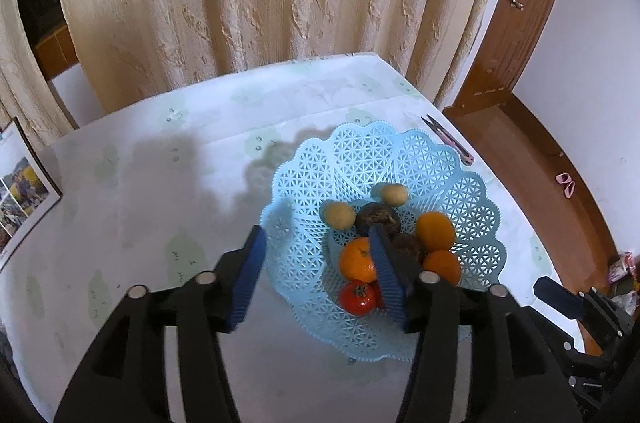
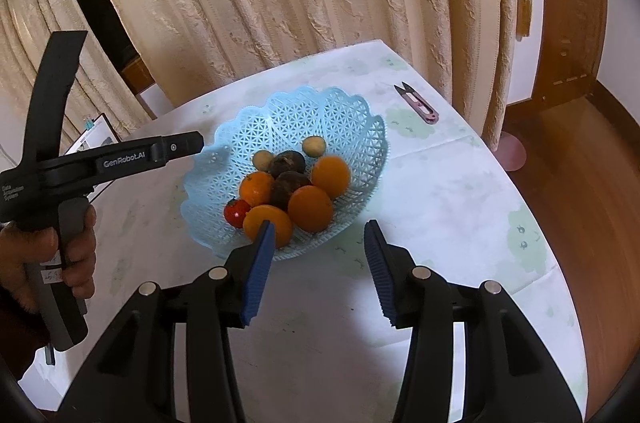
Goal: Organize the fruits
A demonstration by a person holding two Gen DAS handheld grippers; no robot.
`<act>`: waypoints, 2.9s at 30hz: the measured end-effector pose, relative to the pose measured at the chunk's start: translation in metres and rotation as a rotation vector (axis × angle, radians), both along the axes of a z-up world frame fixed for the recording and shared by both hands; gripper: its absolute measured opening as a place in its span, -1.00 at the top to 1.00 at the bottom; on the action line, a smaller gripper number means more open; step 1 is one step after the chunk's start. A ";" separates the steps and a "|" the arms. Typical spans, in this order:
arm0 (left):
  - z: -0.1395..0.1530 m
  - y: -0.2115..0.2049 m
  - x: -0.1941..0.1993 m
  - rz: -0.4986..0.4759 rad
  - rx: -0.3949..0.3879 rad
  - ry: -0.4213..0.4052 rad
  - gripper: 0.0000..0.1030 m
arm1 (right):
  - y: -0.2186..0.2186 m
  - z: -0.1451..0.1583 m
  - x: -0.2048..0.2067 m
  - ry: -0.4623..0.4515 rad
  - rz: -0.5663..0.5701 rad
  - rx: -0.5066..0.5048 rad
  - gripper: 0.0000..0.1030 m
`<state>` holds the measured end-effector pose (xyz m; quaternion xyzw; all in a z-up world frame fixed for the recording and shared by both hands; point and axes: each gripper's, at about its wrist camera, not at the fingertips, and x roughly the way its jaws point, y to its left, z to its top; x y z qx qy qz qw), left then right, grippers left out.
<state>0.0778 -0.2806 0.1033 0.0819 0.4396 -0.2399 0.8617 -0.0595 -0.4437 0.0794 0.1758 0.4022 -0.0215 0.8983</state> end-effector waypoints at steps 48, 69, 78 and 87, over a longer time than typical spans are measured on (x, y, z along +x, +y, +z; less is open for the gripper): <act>0.080 0.030 -0.076 0.148 0.117 -0.209 -0.83 | 0.035 0.043 -0.013 -0.108 -0.043 -0.220 -0.94; 0.056 0.026 -0.078 0.166 0.202 -0.157 -0.83 | 0.044 0.041 0.005 -0.092 -0.011 -0.256 -0.94; 0.047 0.026 -0.074 0.165 0.224 -0.148 -0.83 | 0.045 0.030 0.017 -0.073 -0.007 -0.267 -0.94; 0.038 0.026 -0.068 0.170 0.237 -0.134 -0.83 | 0.045 0.025 0.021 -0.061 -0.010 -0.272 -0.94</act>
